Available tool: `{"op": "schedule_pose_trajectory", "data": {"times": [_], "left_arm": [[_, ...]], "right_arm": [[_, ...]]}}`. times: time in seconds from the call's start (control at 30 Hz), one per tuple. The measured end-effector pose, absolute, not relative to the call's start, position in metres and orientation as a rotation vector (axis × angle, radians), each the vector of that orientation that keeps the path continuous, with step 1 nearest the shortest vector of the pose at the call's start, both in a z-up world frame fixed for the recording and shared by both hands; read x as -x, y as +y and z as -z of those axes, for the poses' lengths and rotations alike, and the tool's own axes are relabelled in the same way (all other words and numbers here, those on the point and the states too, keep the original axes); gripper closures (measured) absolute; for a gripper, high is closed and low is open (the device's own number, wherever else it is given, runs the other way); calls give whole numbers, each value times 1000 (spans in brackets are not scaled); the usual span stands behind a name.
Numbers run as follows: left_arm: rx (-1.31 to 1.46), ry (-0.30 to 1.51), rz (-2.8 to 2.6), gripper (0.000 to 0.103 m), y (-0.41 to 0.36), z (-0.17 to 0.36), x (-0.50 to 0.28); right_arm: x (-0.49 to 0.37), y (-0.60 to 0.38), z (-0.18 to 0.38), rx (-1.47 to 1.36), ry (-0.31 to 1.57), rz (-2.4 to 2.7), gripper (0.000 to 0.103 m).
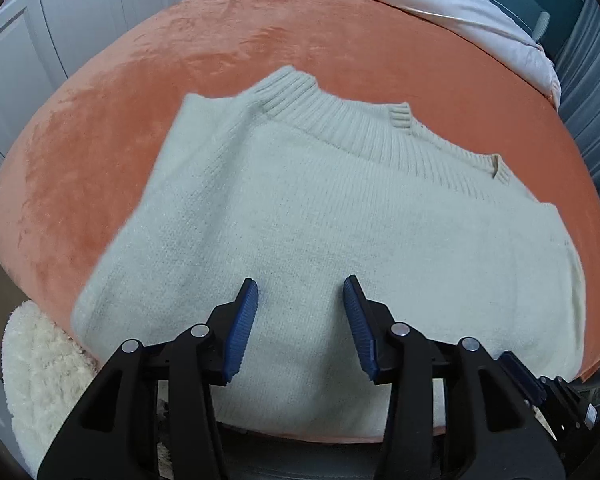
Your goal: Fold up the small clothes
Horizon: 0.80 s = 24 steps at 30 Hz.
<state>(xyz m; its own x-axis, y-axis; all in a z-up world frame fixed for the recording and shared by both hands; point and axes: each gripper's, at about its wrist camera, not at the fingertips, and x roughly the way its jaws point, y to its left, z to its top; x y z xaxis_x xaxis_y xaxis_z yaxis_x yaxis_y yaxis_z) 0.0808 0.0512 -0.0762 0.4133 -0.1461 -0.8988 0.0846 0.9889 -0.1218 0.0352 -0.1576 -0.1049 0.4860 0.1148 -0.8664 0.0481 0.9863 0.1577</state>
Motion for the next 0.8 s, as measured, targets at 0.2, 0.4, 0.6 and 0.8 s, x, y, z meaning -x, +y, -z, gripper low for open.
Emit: {"op": "schedule_pose_trajectory", "data": {"times": [0.2, 0.4, 0.6, 0.8], "left_arm": [[103, 1117, 120, 57, 70, 62, -77], [180, 1108, 51, 57, 109, 57, -72], [241, 1103, -79, 51, 161, 61, -62], [545, 1155, -61, 42, 209, 75, -40]], "right_arm": [[-29, -164, 71, -238, 1008, -51, 89], [-57, -135, 102, -128, 1100, -81, 89], [-46, -115, 81, -56, 1044, -89, 86], [-4, -128, 74, -117, 1016, -49, 86]]}}
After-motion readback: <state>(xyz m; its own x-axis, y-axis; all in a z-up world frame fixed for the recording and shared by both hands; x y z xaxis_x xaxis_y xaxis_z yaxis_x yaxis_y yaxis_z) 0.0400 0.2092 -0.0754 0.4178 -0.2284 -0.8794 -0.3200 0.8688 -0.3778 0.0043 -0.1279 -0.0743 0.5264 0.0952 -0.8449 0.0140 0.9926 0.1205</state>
